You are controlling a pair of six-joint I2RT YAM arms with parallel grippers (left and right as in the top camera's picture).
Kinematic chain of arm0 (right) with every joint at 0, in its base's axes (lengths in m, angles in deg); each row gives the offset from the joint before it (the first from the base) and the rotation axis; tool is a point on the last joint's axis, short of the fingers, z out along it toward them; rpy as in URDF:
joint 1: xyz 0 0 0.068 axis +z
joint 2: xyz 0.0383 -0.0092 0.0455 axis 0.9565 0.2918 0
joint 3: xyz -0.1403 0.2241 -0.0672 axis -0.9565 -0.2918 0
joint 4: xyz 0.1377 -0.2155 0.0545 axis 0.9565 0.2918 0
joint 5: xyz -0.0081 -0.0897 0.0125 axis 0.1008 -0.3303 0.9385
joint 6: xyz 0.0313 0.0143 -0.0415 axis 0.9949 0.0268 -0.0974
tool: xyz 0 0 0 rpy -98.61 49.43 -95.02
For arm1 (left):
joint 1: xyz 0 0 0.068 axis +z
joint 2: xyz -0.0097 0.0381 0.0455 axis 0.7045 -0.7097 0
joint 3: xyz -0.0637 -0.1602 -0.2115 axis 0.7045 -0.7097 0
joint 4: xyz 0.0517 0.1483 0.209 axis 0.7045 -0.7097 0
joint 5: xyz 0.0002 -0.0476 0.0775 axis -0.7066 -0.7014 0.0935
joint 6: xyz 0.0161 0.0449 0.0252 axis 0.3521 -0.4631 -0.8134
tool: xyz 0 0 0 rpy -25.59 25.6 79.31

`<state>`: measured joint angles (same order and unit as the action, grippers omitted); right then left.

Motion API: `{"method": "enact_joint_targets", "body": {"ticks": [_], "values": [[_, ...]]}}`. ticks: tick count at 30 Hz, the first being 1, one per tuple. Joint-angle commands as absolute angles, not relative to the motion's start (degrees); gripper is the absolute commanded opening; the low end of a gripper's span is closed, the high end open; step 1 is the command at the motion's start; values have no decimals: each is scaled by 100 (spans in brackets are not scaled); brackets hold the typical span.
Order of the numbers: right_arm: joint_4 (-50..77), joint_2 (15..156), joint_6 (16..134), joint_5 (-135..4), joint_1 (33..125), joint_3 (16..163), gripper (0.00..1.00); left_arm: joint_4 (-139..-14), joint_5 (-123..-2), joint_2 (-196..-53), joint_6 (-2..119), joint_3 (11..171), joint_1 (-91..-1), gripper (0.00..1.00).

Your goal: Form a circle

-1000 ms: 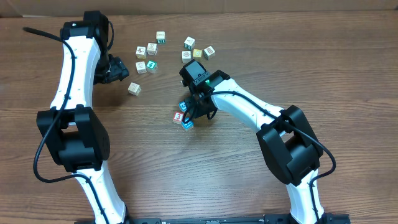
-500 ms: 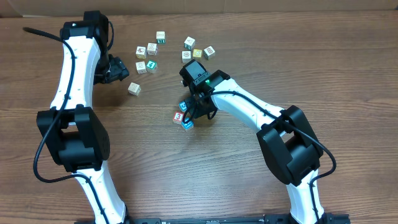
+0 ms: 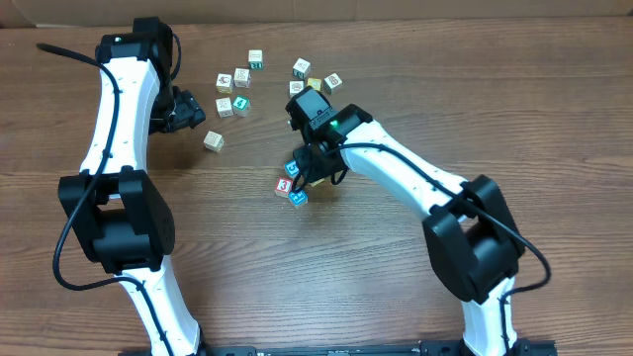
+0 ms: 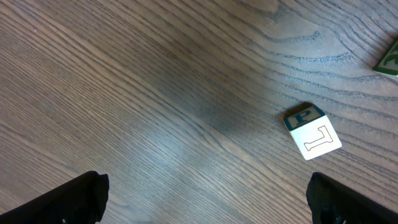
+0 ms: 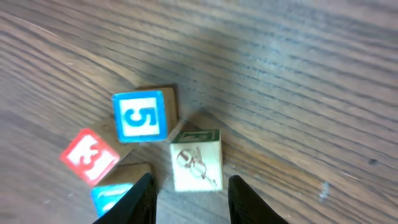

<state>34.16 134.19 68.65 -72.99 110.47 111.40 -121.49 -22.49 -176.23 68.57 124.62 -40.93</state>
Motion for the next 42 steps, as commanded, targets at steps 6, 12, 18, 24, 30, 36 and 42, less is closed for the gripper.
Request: {"method": "enact_joint_targets", "body": {"ticks": [6, 12, 18, 24, 30, 36, 42], "values": [[3385, 13071, 6841, -7361, 10660, 11350, 11, -12141, -2131, -17472, 6851, 12549, -4106, 100], [3383, 13209, 6836, -7354, 10341, 11347, 4, -12141, -2131, -17472, 6851, 12549, -4106, 100], [3304, 13578, 6817, -7310, 10290, 11339, 4, -12141, -2131, -17472, 6851, 12549, -4106, 100], [3171, 13803, 6672, -6674, 10301, 11330, 4, -12141, -2131, -17472, 6851, 12549, -4106, 100], [3018, 13823, 6670, -6681, 10301, 11236, 4, -12141, -2131, -17472, 6851, 12549, -4106, 99], [2974, 13823, 6670, -6399, 10341, 11183, 4, -12141, -2131, -17472, 6851, 12549, -4106, 100], [2777, 13823, 6670, -6408, 10349, 10950, 4, -12141, -2131, -17472, 6851, 12549, -4106, 100]]}}
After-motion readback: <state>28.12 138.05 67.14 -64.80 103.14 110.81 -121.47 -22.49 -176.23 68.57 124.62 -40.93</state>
